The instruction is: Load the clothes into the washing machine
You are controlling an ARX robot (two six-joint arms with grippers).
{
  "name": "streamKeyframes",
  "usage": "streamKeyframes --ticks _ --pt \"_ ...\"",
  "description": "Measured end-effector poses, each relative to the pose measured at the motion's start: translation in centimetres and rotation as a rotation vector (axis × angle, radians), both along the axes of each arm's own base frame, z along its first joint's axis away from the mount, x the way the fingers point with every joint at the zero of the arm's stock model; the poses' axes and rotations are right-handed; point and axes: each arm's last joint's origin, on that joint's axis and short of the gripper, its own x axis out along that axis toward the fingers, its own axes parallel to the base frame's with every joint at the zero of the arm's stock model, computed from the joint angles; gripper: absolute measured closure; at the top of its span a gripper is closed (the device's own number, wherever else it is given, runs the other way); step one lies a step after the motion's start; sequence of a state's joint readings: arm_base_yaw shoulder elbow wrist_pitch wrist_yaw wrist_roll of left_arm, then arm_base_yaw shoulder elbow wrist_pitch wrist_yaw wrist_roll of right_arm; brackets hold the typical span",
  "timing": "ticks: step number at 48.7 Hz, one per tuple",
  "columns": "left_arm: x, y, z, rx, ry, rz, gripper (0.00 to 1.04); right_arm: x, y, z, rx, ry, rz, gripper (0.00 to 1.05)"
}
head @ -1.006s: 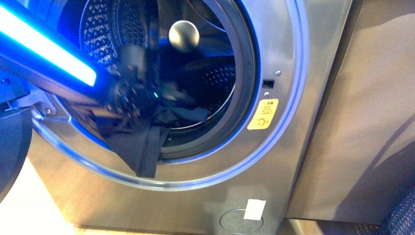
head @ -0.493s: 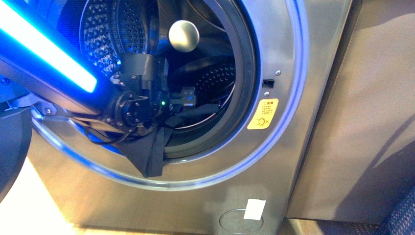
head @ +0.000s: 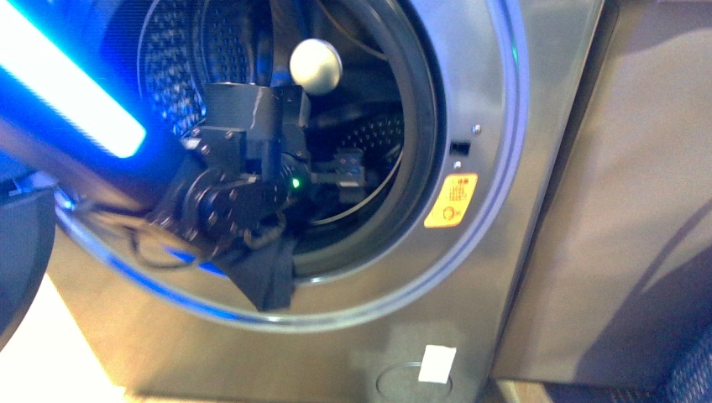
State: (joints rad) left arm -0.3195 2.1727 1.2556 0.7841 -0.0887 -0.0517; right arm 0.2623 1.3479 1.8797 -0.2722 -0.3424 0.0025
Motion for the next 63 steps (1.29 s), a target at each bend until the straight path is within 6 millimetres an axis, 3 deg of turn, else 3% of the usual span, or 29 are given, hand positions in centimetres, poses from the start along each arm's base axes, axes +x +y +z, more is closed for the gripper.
streamKeyframes --ticks 18,42,51,63 --pt "-5.6 0.8 0.5 0.038 -0.005 -0.051 0.07 0.0 0.0 0.0 0.0 0.0 0.0 0.07" --pt "-13.3 1.5 4.4 0.064 -0.101 -0.162 0.07 0.0 0.0 0.0 0.0 0.0 0.0 0.07" --pt "-16.8 2.2 6.3 0.054 -0.128 -0.198 0.07 0.0 0.0 0.0 0.0 0.0 0.0 0.07" --pt "-22.6 4.3 10.8 0.025 -0.218 -0.235 0.07 0.0 0.0 0.0 0.0 0.0 0.0 0.07"
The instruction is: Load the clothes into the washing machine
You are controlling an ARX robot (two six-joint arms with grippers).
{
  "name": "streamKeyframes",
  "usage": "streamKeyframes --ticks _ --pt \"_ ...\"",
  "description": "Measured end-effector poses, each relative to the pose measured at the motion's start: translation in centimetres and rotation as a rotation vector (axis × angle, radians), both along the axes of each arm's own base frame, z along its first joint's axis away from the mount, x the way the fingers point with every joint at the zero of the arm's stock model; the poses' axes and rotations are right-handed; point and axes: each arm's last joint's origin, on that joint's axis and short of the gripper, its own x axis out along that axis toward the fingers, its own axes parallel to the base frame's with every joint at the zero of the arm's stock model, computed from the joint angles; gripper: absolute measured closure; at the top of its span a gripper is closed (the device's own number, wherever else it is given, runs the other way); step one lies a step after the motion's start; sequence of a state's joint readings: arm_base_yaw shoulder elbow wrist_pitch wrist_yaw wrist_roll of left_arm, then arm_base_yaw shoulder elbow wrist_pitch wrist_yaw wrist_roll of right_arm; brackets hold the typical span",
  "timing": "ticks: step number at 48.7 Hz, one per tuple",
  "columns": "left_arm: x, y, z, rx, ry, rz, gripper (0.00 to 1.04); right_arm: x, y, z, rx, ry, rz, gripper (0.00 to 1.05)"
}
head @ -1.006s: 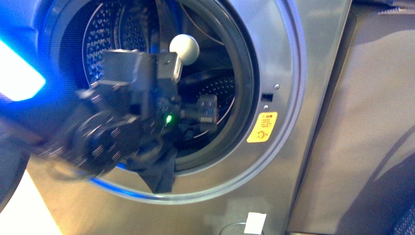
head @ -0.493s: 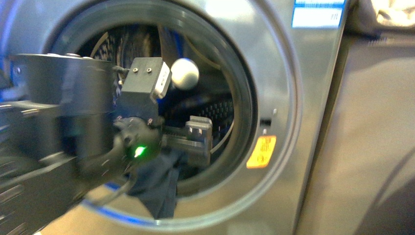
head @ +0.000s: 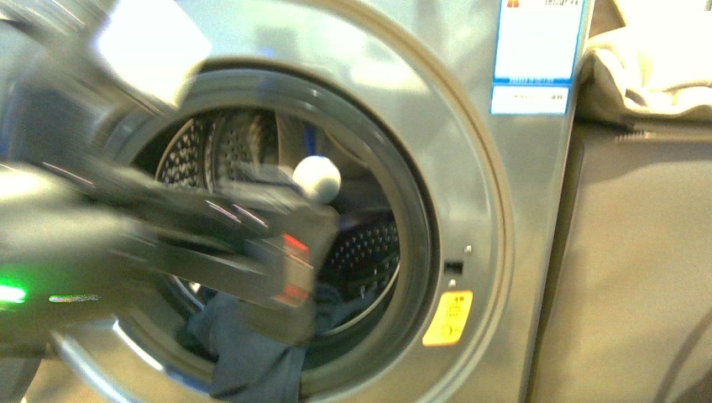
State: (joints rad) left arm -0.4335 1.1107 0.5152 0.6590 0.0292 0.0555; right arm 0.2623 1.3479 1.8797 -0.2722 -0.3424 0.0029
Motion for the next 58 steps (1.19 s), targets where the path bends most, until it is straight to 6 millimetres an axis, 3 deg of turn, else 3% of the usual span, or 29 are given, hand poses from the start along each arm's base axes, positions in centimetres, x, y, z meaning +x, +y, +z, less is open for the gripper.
streamKeyframes --ticks 16,23,31,42,58 --pt "-4.1 2.4 2.6 0.003 -0.043 0.047 0.07 0.0 0.0 0.0 0.0 0.0 0.0 0.07" --pt "-6.1 4.3 1.3 -0.022 0.059 0.409 0.32 0.0 0.0 0.0 0.0 0.0 0.0 0.07" --pt "-7.2 6.4 -1.9 -0.028 0.078 0.45 0.64 0.0 0.0 0.0 0.0 0.0 0.0 0.07" --pt "-8.2 7.9 -4.4 -0.038 0.08 0.453 1.02 0.0 0.0 0.0 0.0 -0.001 0.0 0.07" --pt "-9.3 9.5 -6.7 -0.041 0.077 0.434 1.01 0.0 0.0 0.0 0.0 0.0 0.0 0.07"
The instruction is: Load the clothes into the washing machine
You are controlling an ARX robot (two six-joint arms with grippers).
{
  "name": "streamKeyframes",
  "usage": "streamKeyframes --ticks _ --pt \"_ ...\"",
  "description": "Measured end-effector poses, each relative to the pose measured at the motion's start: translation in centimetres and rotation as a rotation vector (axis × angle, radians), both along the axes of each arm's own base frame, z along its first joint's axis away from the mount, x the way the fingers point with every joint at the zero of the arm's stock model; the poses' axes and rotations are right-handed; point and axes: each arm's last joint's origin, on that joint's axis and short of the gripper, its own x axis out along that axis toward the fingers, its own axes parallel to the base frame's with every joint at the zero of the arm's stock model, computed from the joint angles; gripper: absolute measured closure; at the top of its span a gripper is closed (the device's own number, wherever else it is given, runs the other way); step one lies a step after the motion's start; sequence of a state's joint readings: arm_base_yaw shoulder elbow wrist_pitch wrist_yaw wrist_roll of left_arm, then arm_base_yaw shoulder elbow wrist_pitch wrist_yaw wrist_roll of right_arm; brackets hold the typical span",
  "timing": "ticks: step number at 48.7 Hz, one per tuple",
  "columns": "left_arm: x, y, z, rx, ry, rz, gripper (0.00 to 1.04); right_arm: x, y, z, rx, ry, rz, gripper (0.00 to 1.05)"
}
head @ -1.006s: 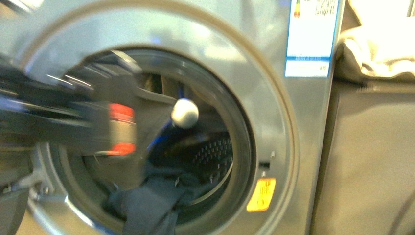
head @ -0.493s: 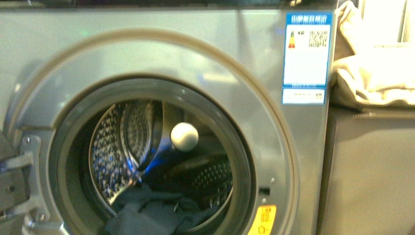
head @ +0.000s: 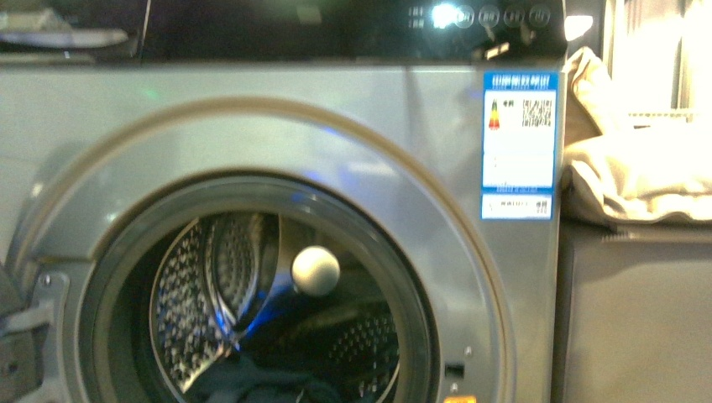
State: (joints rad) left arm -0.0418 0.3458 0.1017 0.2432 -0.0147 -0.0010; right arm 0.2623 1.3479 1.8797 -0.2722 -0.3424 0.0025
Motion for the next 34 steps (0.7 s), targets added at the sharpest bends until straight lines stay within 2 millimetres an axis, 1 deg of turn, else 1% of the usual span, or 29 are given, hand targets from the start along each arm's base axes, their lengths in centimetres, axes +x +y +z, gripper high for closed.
streamKeyframes --ticks 2,3,5,9,12,16,23,27,30,34 --pt "-0.1 0.3 -0.2 0.0 -0.002 0.016 1.01 0.0 0.0 0.0 0.004 0.003 -0.01 0.07" --pt "-0.2 0.4 -0.3 0.0 -0.002 0.023 1.01 0.0 0.2 0.0 0.025 0.029 -0.048 0.07" --pt "-0.3 0.4 -0.5 0.0 -0.003 0.029 1.01 -0.2 0.2 0.0 0.09 0.106 -0.202 0.07" --pt "-0.5 0.4 -0.8 0.0 -0.002 0.029 1.01 -0.7 -0.3 -0.4 0.179 0.149 -0.39 0.07" --pt "-0.6 0.4 -1.0 0.0 -0.002 0.027 1.01 -1.3 -0.7 -1.0 0.205 0.167 -0.431 0.07" --pt "-0.8 0.4 -1.2 0.0 -0.001 0.027 1.01 -2.4 -1.0 -2.0 0.212 0.181 -0.441 0.07" --pt "-1.1 0.4 -1.7 -0.001 -0.007 0.027 1.01 -5.3 -2.1 -4.9 0.226 0.217 -0.449 0.07" --pt "-1.2 0.4 -2.0 -0.001 -0.014 0.026 1.01 -6.2 -2.7 -6.5 0.255 0.231 -0.462 0.07" --pt "-1.9 0.4 -2.4 -0.001 0.009 0.026 1.01 -6.6 -3.1 -8.1 0.253 0.243 -0.482 0.07" --pt "-2.4 0.4 -2.2 -0.001 -0.019 0.025 1.01 -6.4 -3.5 -10.1 0.248 0.259 -0.504 0.07"
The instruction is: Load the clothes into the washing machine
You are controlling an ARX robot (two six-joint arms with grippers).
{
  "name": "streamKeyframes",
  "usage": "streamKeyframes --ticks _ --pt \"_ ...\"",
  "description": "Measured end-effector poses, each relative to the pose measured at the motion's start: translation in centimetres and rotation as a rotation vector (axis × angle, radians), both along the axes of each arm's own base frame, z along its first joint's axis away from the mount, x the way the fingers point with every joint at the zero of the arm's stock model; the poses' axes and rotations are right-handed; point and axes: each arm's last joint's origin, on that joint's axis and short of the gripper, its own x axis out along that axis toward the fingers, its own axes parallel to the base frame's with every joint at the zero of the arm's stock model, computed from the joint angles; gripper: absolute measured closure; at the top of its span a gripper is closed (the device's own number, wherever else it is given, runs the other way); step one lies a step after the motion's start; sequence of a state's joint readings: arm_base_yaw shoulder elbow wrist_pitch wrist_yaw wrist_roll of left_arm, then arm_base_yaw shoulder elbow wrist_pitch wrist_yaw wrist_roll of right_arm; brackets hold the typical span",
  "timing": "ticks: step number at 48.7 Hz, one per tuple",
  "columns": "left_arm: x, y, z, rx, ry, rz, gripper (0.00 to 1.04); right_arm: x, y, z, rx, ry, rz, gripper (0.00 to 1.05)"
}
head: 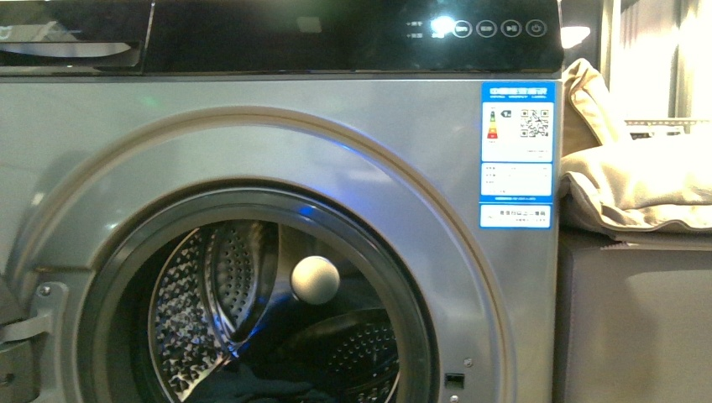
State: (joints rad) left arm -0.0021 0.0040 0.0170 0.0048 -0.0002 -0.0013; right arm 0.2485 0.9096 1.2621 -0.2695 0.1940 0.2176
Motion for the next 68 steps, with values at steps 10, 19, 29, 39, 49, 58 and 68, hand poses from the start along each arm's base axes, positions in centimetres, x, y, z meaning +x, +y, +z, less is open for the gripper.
streamKeyframes --ticks 10,19,29,39,49,58,68 --pt "0.0 0.0 0.0 0.0 0.004 0.001 1.01 0.3 -0.4 -5.3 -0.165 0.052 -0.048 0.3" --pt "0.0 0.0 0.0 0.0 0.004 0.0 1.01 -1.2 -1.6 -12.3 -0.218 0.05 -0.061 0.66" --pt "0.0 0.0 0.0 0.0 0.005 0.0 1.01 -2.4 -2.6 -19.0 -0.234 0.072 -0.038 1.03" --pt "0.0 0.0 0.0 0.0 0.005 0.0 1.01 -3.2 -3.4 -22.1 -0.234 0.076 -0.064 1.02" --pt "0.0 0.0 0.0 0.0 0.004 0.0 1.01 -3.9 -3.4 -24.9 -0.234 0.082 -0.061 1.02" --pt "0.0 0.0 0.0 0.0 0.004 0.0 1.01 -4.3 -3.4 -26.2 -0.234 0.081 -0.062 1.02" --pt "0.0 0.0 0.0 0.0 0.004 0.0 1.01 -4.8 -3.4 -27.3 -0.234 0.076 -0.063 1.02"
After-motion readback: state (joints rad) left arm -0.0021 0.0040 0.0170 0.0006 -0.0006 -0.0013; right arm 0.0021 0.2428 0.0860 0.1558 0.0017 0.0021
